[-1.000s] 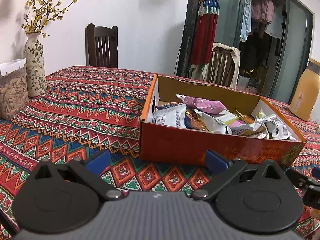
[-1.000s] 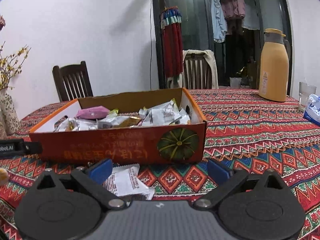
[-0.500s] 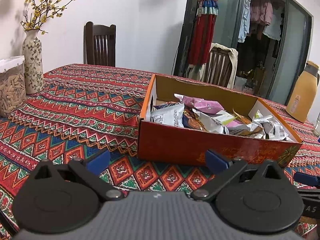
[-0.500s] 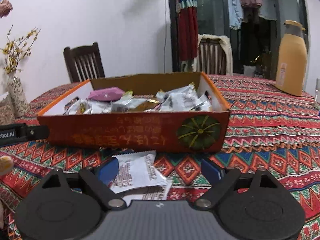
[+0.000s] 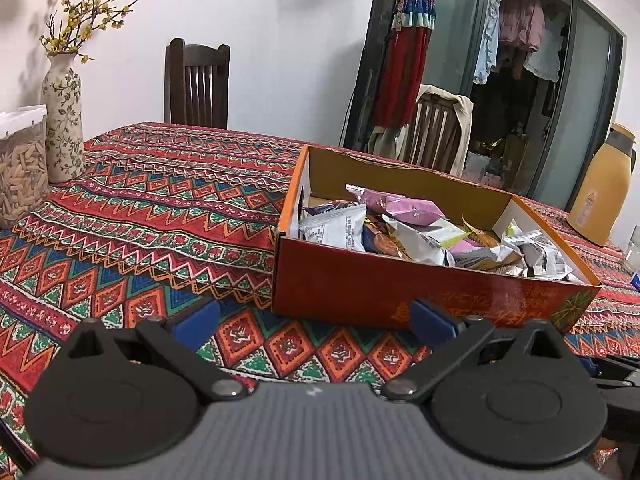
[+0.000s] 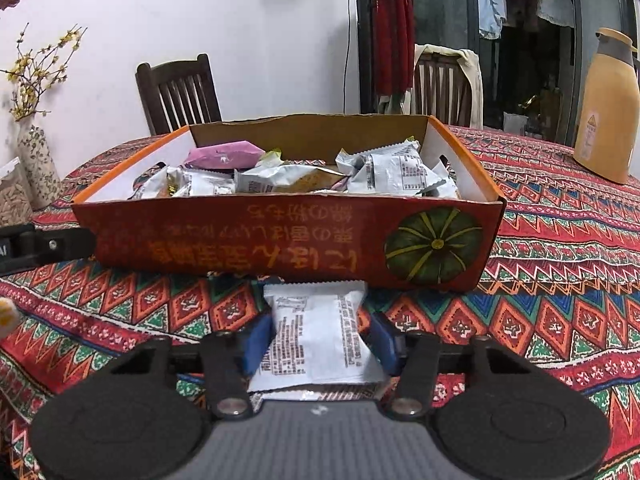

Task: Organize snacks
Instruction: 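Lift the white wrapper with the right tool while the left tool moves to another wrapper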

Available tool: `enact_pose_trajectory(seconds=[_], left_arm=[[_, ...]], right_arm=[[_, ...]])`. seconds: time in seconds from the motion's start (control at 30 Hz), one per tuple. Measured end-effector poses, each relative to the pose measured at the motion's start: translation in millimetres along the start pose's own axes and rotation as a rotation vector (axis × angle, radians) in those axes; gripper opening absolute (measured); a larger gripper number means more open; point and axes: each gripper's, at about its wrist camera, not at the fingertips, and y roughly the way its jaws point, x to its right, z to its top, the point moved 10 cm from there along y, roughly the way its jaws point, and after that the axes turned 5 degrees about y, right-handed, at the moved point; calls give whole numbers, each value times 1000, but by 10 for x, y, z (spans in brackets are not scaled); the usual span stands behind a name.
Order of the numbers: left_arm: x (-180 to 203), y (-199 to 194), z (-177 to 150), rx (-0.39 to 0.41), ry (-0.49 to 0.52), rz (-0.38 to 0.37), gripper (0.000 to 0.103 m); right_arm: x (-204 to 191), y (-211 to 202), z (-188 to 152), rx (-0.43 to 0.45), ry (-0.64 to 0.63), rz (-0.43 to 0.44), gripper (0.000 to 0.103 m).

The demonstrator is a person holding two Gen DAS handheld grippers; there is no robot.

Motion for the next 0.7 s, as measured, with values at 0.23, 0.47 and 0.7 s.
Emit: enact_pose_trajectory(seconds=[0.23,0.47,0.7], left_arm=[[-3,16,-12,-7,-3,2,103],[4,40,-29,-19,2,5,103],[22,76,-59,-38,16,10,103]], right_arm=[[20,-120,57,66,9,-9,40],[126,-453,148,177,45,-13,40],[486,-764,86,234,67,-99,40]])
